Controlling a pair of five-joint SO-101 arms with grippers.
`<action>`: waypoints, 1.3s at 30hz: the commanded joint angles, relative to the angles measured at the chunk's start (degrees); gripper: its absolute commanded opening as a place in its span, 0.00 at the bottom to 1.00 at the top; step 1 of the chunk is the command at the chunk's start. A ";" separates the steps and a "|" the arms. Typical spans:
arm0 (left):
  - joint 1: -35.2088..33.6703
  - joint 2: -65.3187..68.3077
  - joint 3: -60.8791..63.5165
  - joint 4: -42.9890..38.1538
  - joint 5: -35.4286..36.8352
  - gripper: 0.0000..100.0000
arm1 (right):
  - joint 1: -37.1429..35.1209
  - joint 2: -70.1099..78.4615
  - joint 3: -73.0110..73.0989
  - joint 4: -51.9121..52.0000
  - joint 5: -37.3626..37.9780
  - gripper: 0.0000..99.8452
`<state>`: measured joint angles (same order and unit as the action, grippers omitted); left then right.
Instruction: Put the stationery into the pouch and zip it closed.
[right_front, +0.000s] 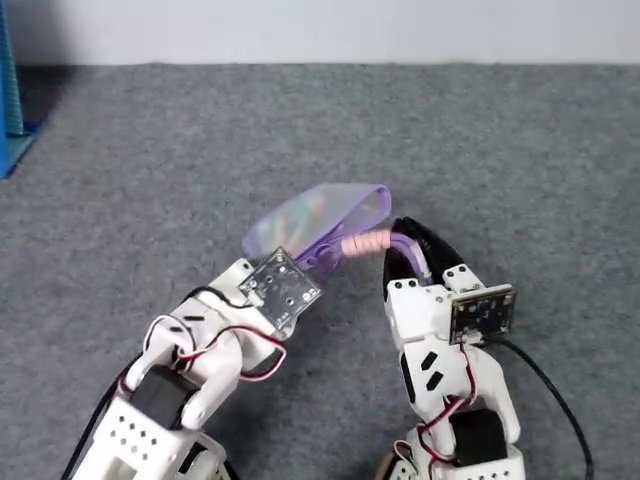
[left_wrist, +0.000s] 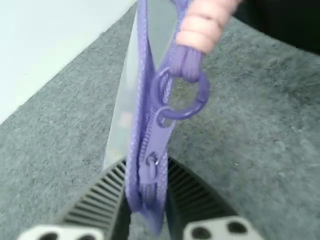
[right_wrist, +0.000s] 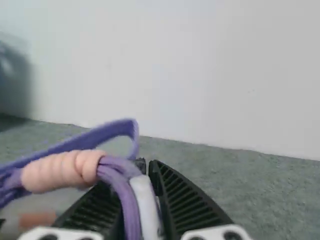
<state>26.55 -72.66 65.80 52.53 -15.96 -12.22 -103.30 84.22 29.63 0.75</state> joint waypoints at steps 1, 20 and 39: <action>0.09 -6.15 -0.66 3.16 1.23 0.01 | 0.84 -0.66 -0.44 1.27 3.69 0.01; -0.26 -9.05 -0.66 4.40 1.32 0.01 | -25.45 -0.66 -10.46 22.99 2.02 0.23; -0.26 -9.05 -0.66 4.48 1.32 0.01 | -35.21 -0.66 -9.23 21.67 -7.74 0.21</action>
<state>26.29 -79.96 65.80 56.84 -15.25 -47.12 -103.30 77.10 53.54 -6.37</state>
